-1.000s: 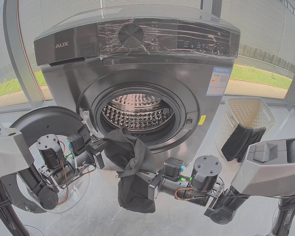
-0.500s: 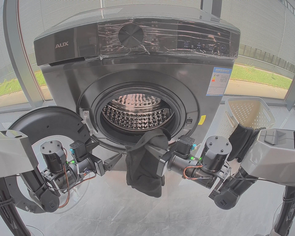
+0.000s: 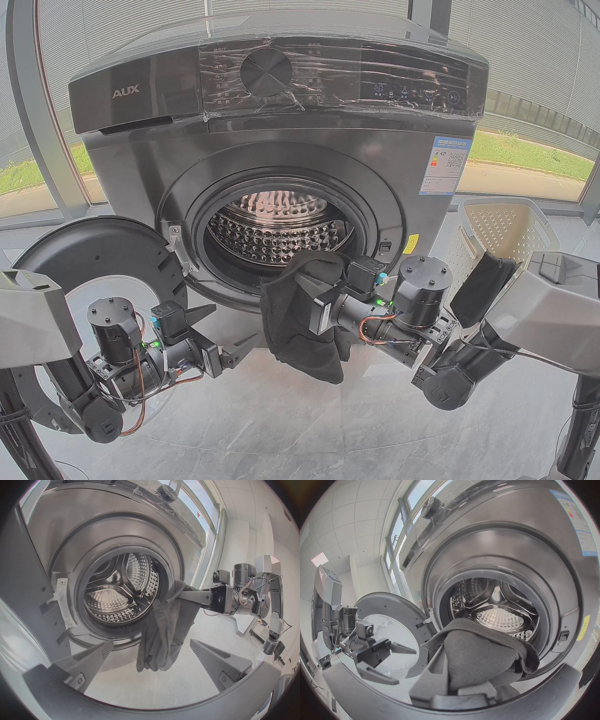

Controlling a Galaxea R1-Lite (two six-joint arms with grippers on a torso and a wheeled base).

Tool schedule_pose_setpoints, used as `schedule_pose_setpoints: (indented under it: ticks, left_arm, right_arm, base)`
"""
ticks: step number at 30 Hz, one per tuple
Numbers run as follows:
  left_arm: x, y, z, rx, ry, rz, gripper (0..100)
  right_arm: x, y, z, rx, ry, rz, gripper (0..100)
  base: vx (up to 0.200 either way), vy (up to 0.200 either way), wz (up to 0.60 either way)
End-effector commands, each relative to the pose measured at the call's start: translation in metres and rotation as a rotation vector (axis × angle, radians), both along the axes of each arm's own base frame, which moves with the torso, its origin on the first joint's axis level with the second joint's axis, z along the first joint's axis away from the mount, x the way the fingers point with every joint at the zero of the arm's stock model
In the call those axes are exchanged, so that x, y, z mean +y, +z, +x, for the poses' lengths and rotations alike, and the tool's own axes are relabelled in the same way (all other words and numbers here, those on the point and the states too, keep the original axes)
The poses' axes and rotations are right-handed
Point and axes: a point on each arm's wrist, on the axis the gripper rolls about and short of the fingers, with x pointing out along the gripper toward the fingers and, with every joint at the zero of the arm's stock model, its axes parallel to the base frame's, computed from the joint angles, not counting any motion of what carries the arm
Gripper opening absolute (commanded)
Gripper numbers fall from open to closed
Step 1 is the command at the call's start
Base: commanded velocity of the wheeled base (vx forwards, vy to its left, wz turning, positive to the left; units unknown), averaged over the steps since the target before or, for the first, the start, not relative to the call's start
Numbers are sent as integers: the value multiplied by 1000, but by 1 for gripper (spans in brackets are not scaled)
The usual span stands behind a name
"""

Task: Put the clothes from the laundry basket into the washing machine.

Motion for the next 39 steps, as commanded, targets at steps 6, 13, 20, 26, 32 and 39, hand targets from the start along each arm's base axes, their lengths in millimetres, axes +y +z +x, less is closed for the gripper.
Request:
schedule_pose_setpoints:
  ticks: [6, 13, 20, 26, 32, 39]
  left_arm:
    - [-19, -2, -3, -6, -67, -2, 100]
    - [-38, -22, 28, -12, -65, 1, 100]
    - [-46, -29, 51, -43, -32, -11, 100]
    - [-54, -29, 69, -86, 21, -27, 0]
    - [-48, -21, 77, -117, 71, -46, 0]
    - [-25, 1, 88, -169, 180, -96, 0]
  right_arm:
    - [14, 8, -3, -19, 20, 16, 0]
    - [20, 13, -11, -23, 45, 21, 0]
    - [28, 14, -21, -25, 76, 23, 0]
    - [31, 13, -25, -23, 90, 26, 0]
    - [26, 9, -23, -8, 59, 15, 0]
    - [11, -3, -22, 37, 5, -25, 0]
  base:
    - [0, 0, 0]
    - [0, 0, 0]
    - [0, 0, 0]
    - [0, 0, 0]
    - [0, 0, 0]
    - [0, 0, 0]
